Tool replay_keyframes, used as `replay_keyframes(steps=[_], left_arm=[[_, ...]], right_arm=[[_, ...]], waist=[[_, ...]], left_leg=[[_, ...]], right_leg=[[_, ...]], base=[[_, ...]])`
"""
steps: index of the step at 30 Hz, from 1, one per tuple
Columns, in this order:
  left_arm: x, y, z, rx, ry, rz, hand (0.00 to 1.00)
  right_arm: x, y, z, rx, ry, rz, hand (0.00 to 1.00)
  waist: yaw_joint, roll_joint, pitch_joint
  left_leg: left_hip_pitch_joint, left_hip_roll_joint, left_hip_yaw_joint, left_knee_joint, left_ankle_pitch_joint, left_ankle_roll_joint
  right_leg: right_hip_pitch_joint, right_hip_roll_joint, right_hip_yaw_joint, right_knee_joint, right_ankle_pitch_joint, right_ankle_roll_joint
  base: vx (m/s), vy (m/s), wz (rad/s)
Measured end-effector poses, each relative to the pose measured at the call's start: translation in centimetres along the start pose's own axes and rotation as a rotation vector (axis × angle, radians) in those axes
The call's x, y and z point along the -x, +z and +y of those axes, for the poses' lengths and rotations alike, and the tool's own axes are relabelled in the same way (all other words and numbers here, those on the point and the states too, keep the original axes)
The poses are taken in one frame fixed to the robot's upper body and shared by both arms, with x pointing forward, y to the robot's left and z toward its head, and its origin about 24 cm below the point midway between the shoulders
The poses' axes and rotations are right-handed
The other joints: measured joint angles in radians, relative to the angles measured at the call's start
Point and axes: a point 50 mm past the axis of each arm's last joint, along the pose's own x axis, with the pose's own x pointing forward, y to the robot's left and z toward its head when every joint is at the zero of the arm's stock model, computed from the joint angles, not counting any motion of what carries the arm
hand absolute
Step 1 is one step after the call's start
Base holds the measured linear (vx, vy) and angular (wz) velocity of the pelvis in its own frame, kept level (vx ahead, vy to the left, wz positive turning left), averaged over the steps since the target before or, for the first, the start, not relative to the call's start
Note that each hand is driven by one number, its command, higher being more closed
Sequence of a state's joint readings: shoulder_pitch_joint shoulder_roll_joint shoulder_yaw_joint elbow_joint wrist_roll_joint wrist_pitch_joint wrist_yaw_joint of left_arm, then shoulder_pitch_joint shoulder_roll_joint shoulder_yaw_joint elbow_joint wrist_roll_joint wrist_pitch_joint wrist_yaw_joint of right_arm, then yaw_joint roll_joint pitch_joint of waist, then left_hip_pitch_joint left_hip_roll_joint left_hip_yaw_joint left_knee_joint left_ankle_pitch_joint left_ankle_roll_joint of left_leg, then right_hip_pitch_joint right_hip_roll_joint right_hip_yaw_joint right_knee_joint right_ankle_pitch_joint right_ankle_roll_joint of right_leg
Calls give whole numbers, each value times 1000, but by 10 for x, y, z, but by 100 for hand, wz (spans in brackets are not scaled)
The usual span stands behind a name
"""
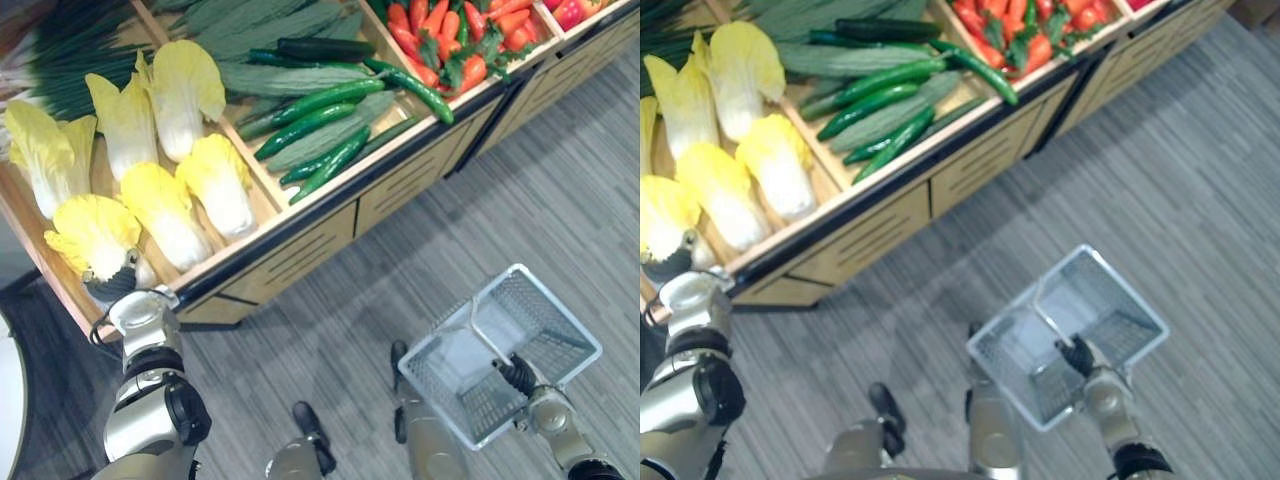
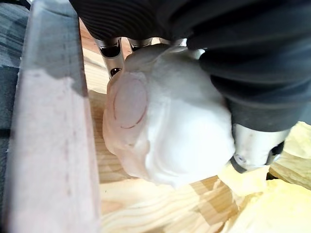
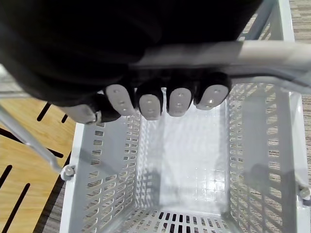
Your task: Pick vegetable in the basket
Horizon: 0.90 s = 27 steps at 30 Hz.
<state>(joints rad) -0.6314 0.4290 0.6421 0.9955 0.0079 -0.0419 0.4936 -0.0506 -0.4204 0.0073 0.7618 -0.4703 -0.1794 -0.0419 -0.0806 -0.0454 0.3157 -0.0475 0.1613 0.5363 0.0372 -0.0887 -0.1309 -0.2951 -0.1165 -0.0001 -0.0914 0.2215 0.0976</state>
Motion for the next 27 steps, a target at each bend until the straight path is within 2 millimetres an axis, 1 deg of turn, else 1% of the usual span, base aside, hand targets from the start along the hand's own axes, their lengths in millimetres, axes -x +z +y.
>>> replay_keyframes(steps=[4, 5, 7, 8, 9, 12, 13, 15, 17, 19, 20, 21, 22, 25, 26, 27], left_arm=[[11, -1, -17, 56, -49, -2, 100], [19, -3, -25, 77, -69, -9, 100], [28, -7, -29, 113, -75, -12, 100], [33, -15, -29, 129, -65, 4, 100], [35, -17, -28, 132, -62, 3, 100], [44, -24, -22, 213, -16, 18, 100], [46, -27, -17, 226, 6, 22, 100], [47, -26, -8, 251, 42, 3, 100], [45, -19, 2, 287, 89, -26, 100], [44, -8, 18, 329, 155, -76, 100], [44, 3, 26, 357, 193, -126, 100], [45, 8, 29, 366, 205, -147, 100], [47, 17, 34, 373, 218, -197, 100], [55, 38, 44, 340, 245, -334, 100], [61, 48, 47, 301, 246, -413, 100], [64, 51, 49, 266, 249, -453, 100]], right_arm=[[3, -8, 2, -5, 4, 28, 100], [5, -12, 5, -14, 10, 50, 100], [7, -18, 8, -29, 16, 75, 100], [11, -23, 12, -40, 22, 93, 100], [13, -25, 15, -46, 26, 101, 100], [19, -35, 22, -79, 33, 141, 100], [22, -40, 24, -84, 38, 160, 100], [25, -45, 25, -92, 40, 178, 100], [29, -49, 25, -98, 37, 195, 100], [32, -54, 28, -99, 44, 212, 100], [35, -58, 29, -100, 47, 224, 100], [36, -58, 30, -99, 49, 226, 100], [38, -60, 31, -99, 51, 232, 100], [40, -62, 33, -103, 55, 239, 100], [41, -64, 32, -119, 45, 244, 100], [42, -64, 32, -128, 38, 248, 100]], waist=[[-2, 13, -17], [-2, 13, -28], [-1, 12, -34], [-2, 12, -54], [-3, 10, -62], [-1, 6, -78], [0, 7, -84], [1, 6, -90], [2, 5, -93], [2, 6, -113], [3, 5, -126], [2, 5, -129], [3, 6, -132], [4, 3, -146], [5, 1, -156], [5, 2, -161]], left_leg=[[3, -7, -25, 1, 1, 2], [6, -8, -33, 1, 3, 4], [26, -8, -41, 1, 3, 4], [27, -8, -50, 0, 2, 4], [26, -8, -52, 0, 2, 4], [30, -9, -62, 0, 3, 5], [35, -9, -66, 0, 3, 5], [34, -10, -72, 0, 3, 5], [34, -10, -78, -1, 5, 5], [34, -10, -80, -2, 5, 5], [34, -10, -83, -3, 6, 4], [34, -10, -85, -3, 6, 4], [43, -10, -87, -3, 6, 4], [52, -9, -91, -6, 6, 4], [51, -9, -95, -8, 6, 4], [51, -10, -97, -10, 6, 4]], right_leg=[[17, -10, -17, -2, 1, 2], [26, -13, -25, -3, 1, 2], [51, -14, -32, -4, 1, 2], [57, -14, -39, -8, 0, 3], [58, -15, -40, -10, 0, 3], [67, -14, -46, -10, 0, 2], [75, -13, -47, -11, 0, 3], [77, -13, -50, -11, 0, 3], [79, -13, -54, -11, 0, 3], [79, -11, -56, -12, 0, 3], [81, -11, -60, -12, 0, 3], [84, -11, -61, -12, 0, 3], [94, -11, -65, -13, 0, 3], [110, -12, -68, -13, -1, 3], [109, -14, -70, -13, -2, 3], [110, -15, -71, -13, -2, 3]], base=[[-17, -18, 14], [-12, -8, 18], [-9, -9, 13], [-12, -14, 12], [-14, -18, 11], [-24, -33, 8], [-21, -28, 7], [-22, -27, 7], [-15, -20, 6], [7, -10, 2], [16, -13, 4], [15, -10, 7], [10, -8, 4], [-3, -9, 5], [-15, -10, 6], [-4, -12, 6]])
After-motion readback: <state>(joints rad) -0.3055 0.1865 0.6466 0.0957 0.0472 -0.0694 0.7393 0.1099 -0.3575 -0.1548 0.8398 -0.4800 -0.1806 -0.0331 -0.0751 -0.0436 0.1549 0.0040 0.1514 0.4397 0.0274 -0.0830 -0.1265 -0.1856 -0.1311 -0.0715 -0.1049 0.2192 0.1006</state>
